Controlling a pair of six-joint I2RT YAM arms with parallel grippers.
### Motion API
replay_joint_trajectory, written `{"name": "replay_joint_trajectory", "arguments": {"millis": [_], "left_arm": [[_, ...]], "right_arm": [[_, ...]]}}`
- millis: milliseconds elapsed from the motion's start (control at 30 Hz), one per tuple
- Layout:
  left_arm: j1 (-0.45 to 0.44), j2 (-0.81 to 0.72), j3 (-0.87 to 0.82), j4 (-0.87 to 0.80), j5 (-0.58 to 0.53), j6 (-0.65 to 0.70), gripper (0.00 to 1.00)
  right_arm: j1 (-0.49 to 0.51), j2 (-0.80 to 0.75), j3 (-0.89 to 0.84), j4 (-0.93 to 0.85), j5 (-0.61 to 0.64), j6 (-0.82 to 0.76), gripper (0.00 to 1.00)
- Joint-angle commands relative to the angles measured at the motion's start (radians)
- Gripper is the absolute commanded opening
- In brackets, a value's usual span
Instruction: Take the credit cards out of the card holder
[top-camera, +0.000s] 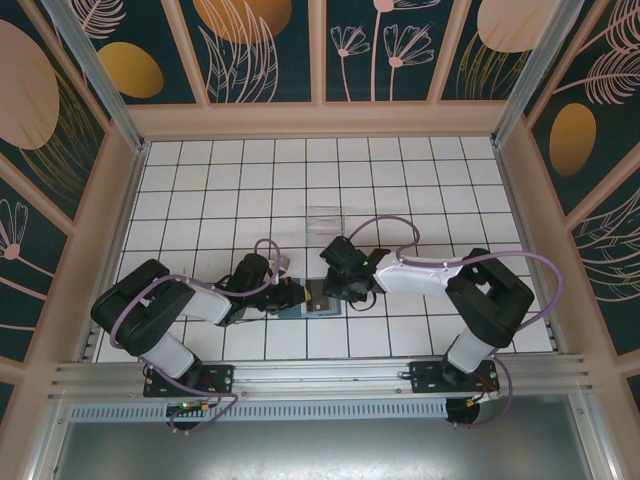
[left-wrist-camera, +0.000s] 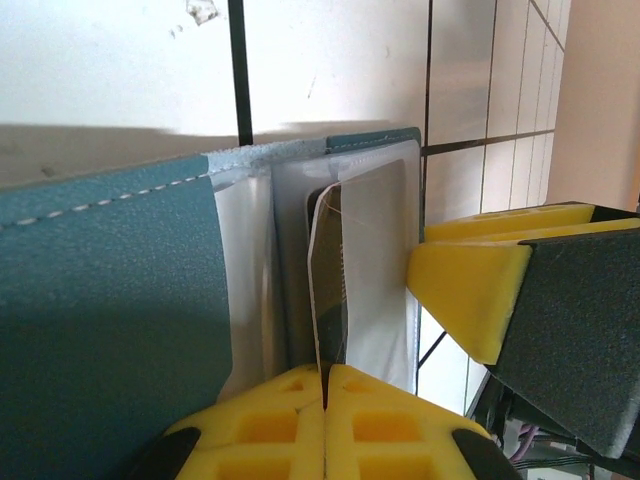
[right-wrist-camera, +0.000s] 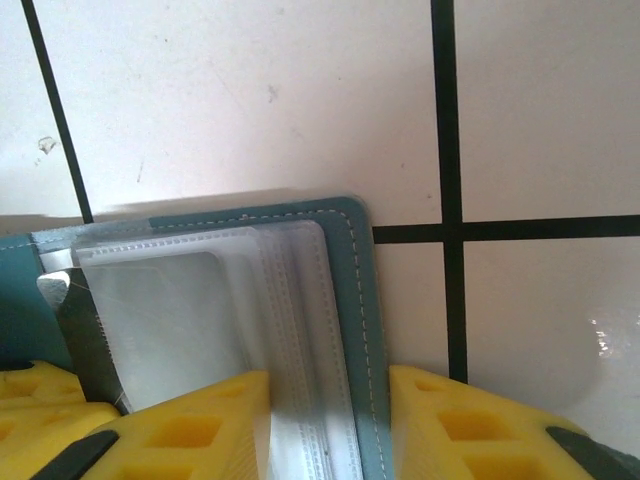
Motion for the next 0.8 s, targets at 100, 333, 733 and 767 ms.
{"name": "replay_joint_trajectory", "arguments": {"millis": [100,333,733,767], "left_arm": [[-0.007,-0.033,0.012,-0.123,-0.048,0.053,0.07],[-0.005,-0.073,0.028,-0.227,-0.097,0.089,0.07],[0.001,-0.184,0.051,-0.389,-0.164,0.154,0.06],[0.001,-0.199,0.054,-0.408,-0.171,0.159,0.06]], "right_arm": [[0.016,0.061,-0.011,-0.053,0.016,0.014,0.3],[0.016,0.057,-0.017,-0.055,0.018,0.017,0.28],[0.017,0.055,-0.014,-0.06,0.022,0.018,0.28],[0.017,0.055,-0.013,-0.061,0.023,0.016,0.28]]}}
